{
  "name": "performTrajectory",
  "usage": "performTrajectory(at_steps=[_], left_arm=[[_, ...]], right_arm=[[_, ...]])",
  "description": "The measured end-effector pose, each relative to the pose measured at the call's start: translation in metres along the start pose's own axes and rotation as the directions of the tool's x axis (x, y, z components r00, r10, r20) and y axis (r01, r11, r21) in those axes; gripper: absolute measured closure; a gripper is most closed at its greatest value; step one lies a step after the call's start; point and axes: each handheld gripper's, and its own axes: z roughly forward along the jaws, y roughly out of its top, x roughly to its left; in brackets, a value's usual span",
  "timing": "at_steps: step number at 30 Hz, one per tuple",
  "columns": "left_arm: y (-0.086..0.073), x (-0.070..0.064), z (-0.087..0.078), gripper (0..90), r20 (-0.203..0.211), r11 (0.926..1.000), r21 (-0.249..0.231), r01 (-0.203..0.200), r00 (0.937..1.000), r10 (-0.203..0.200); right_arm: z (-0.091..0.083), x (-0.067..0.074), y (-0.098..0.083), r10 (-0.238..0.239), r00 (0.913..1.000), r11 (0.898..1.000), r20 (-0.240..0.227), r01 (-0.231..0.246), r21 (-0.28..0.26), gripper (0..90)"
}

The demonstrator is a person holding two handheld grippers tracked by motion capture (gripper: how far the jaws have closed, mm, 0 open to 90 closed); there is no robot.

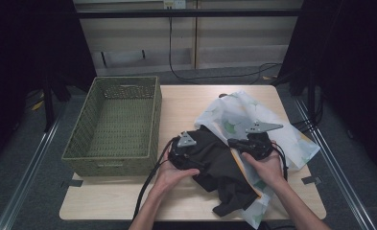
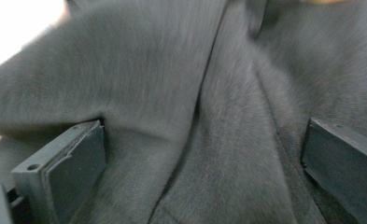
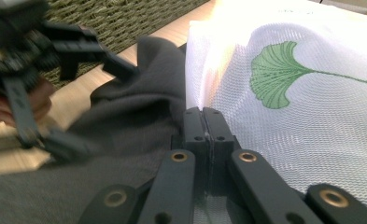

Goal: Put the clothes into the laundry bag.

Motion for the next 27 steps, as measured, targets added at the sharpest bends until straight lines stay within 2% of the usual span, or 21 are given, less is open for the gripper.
performTrajectory(at_steps=[2,6,8,10,11,15,17,19,20,24,26,27], left_arm=[[-0.003,-0.005,0.009,0.0,0.0,0.9985,0.036,-0.041,0.9992,0.041],[-0.008,-0.007,0.018,0.0,0.062,0.9946,0.09,-0.05,0.9971,0.045],[-0.01,-0.009,0.021,0.0,0.073,0.9925,0.102,-0.067,0.9955,0.06],[-0.01,-0.013,0.022,2.5,0.067,0.9909,0.107,-0.082,0.9949,0.075],[-0.01,-0.013,0.021,6.7,0.067,0.9903,0.106,-0.09,0.9943,0.083],[-0.009,-0.02,0.017,40.4,0.068,0.9892,0.09,-0.116,0.9916,0.11],[-0.009,-0.021,0.016,55.1,0.065,0.9915,0.09,-0.094,0.994,0.088],[-0.009,-0.018,0.017,69.1,0.073,0.9972,0.059,-0.045,0.9965,0.041],[-0.009,-0.016,0.016,72.3,0.081,0.9985,0.049,-0.023,0.9965,0.019],[-0.005,-0.013,0.013,76.4,0.085,0.9998,0.016,0.013,0.9963,-0.015],[-0.003,-0.012,0.011,76.9,0.092,0.9991,-0.022,0.036,0.9952,-0.034],[-0.002,-0.012,0.01,77.0,0.098,0.9971,-0.047,0.059,0.9937,-0.054]], right_arm=[[0.001,0.0,0.0,0.001,1.0,1.0,-0.001,-0.001,0.004,90.0],[0.005,0.004,0.001,-0.011,0.9999,1.0,-0.01,0.011,0.008,90.0],[0.007,0.005,0.002,-0.017,0.9998,1.0,-0.013,0.017,0.007,90.0],[0.01,0.006,0.002,-0.018,0.9997,1.0,-0.017,0.018,0.012,90.0],[0.012,0.006,0.002,-0.017,0.9996,1.0,-0.02,0.017,0.014,90.0],[0.017,0.008,0.002,-0.023,0.9996,0.999,-0.019,0.023,0.022,90.0],[0.018,0.01,0.005,-0.026,0.9994,1.0,-0.023,0.027,0.015,90.0],[0.018,0.013,0.008,-0.031,0.9991,1.0,-0.03,0.031,0.001,90.0],[0.018,0.015,0.01,-0.034,0.9986,0.999,-0.041,0.033,-0.005,90.0],[0.018,0.024,0.019,-0.047,0.996,0.998,-0.076,0.045,-0.034,90.0],[0.016,0.029,0.026,-0.051,0.994,0.997,-0.097,0.045,-0.057,90.0],[0.015,0.032,0.029,-0.051,0.992,0.996,-0.115,0.043,-0.074,90.0]])
